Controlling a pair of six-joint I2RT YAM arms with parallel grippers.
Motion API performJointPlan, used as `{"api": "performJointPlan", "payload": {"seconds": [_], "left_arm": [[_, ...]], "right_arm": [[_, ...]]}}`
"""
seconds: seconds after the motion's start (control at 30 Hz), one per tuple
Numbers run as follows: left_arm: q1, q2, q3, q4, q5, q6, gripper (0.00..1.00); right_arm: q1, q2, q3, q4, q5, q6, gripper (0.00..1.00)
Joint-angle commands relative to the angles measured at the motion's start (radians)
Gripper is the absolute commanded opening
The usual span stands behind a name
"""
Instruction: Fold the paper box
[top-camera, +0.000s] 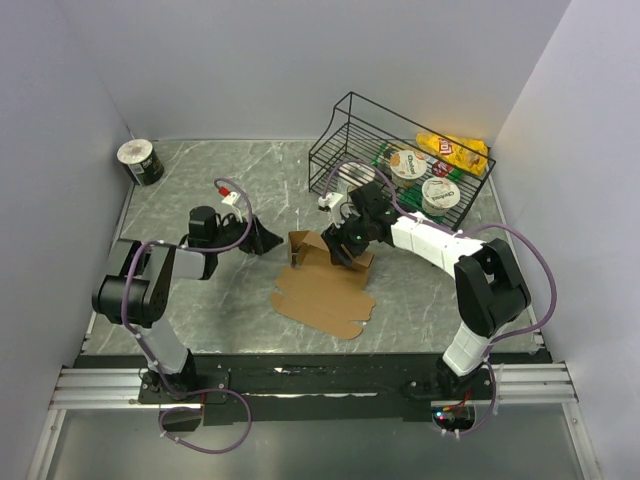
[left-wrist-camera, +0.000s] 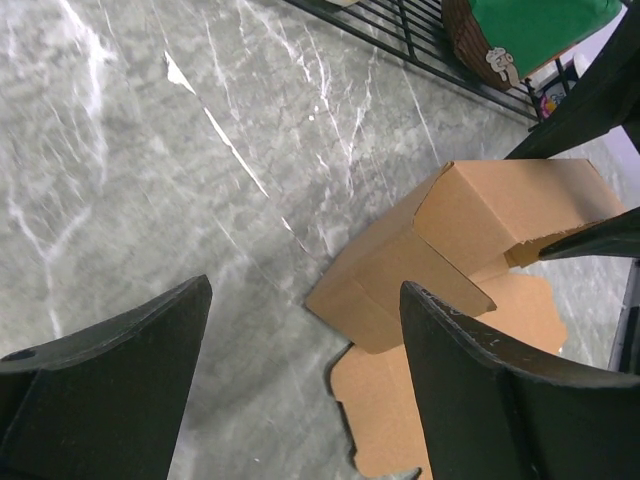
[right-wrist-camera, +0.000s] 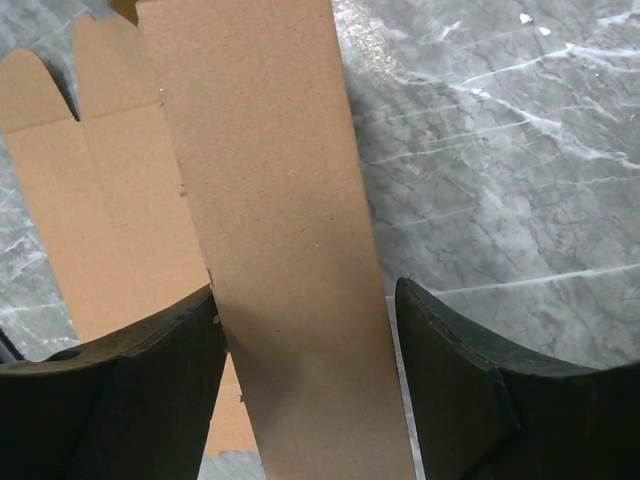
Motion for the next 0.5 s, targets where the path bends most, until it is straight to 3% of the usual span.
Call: {"api": "performJointPlan", "payload": {"seconds": [0.0, 0.17, 0.47], "left_arm": [[-0.012, 0.005, -0.028, 0.146, -0.04, -0.095, 0.81], [-0.027, -0.029, -0.057, 0.31, -0.057, -0.237, 0.84], [-0.127, -0.029, 0.045, 0.154, -0.086, -0.136, 0.9]], "right_arm": [[0.002, 0.009, 0.028, 0.012, 0.043, -0.019, 0.71], [0.025, 0.019, 0.016, 0.02, 0.11, -0.026, 0.7], [0.065, 0.015, -0.023, 0.06, 0.215, -0.023, 0.69]]}}
